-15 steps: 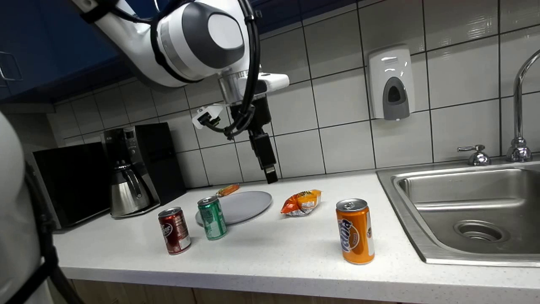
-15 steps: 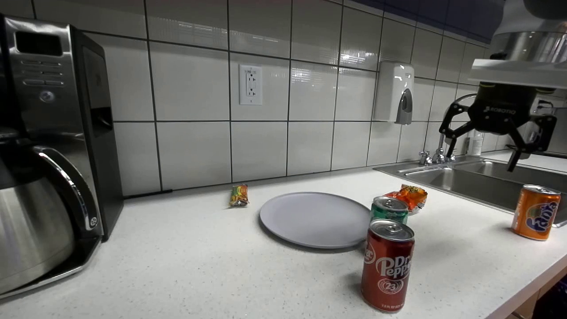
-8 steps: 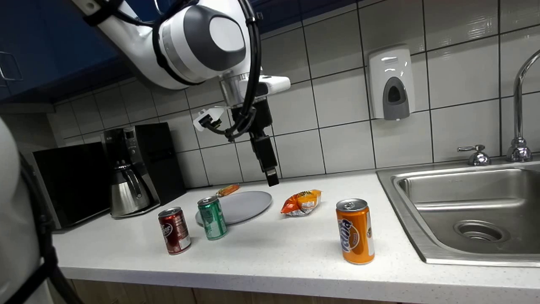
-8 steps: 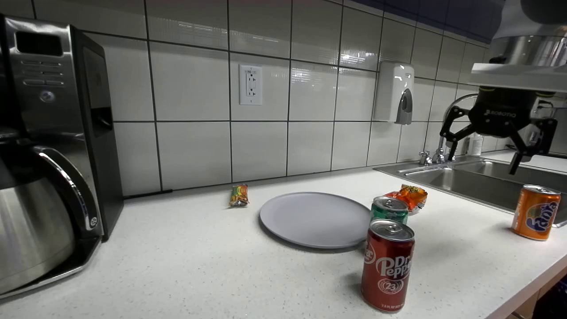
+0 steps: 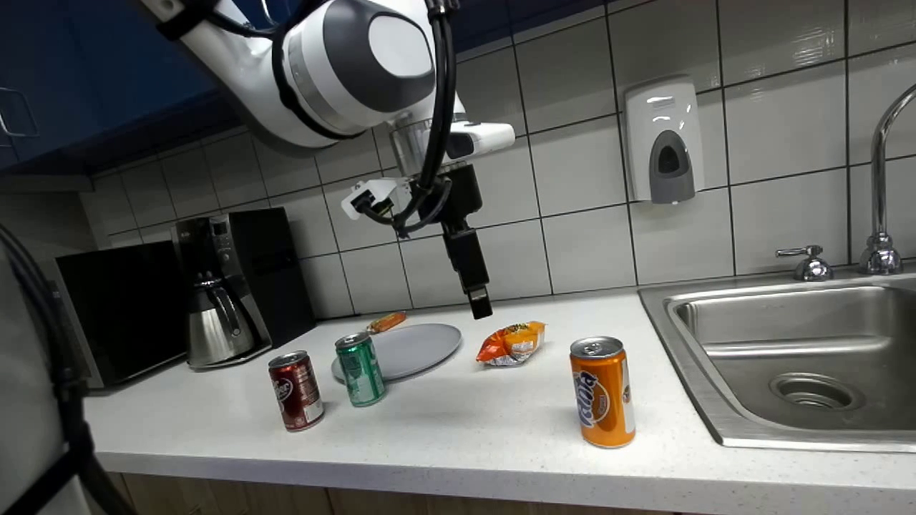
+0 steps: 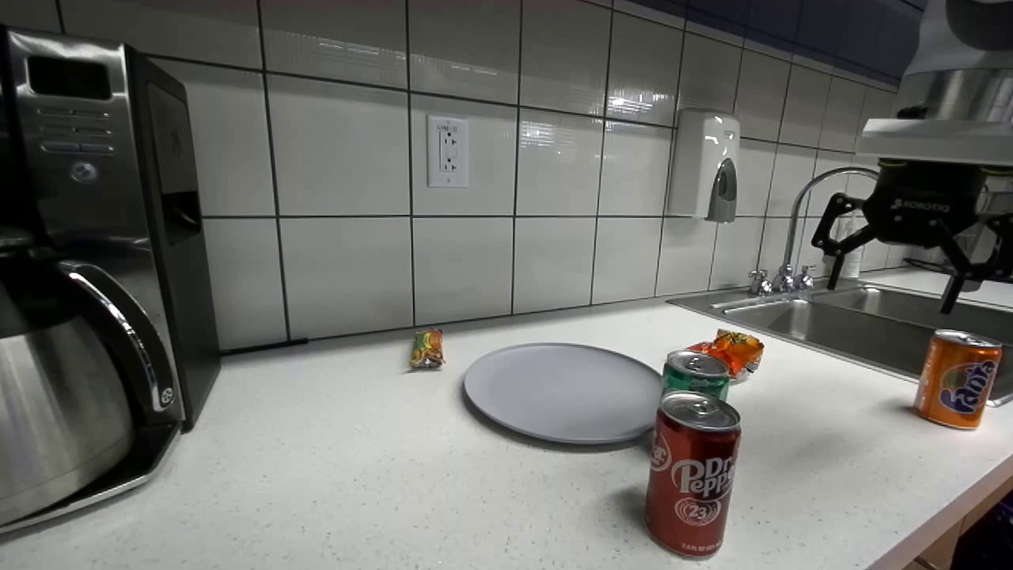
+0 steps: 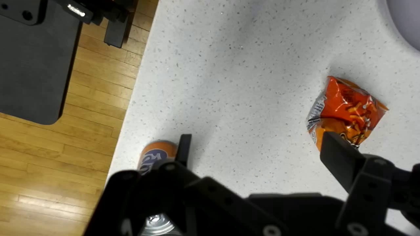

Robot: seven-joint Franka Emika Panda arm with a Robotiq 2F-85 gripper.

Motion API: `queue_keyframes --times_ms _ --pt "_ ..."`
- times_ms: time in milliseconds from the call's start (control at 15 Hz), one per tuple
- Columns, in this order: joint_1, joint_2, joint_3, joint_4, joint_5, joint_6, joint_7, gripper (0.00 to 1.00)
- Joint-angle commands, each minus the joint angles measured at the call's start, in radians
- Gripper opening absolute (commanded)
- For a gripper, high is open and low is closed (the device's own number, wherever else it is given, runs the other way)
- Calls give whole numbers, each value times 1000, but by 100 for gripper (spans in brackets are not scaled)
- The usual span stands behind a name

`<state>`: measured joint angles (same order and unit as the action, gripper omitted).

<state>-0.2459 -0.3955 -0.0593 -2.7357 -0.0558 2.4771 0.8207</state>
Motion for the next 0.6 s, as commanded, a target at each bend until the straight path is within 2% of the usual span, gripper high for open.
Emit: queue_keyframes --times_ms 0,533 --pt "-59 -21 15 2 -41 -50 10 100" --pt "-147 -17 -6 1 -128 -58 16 100"
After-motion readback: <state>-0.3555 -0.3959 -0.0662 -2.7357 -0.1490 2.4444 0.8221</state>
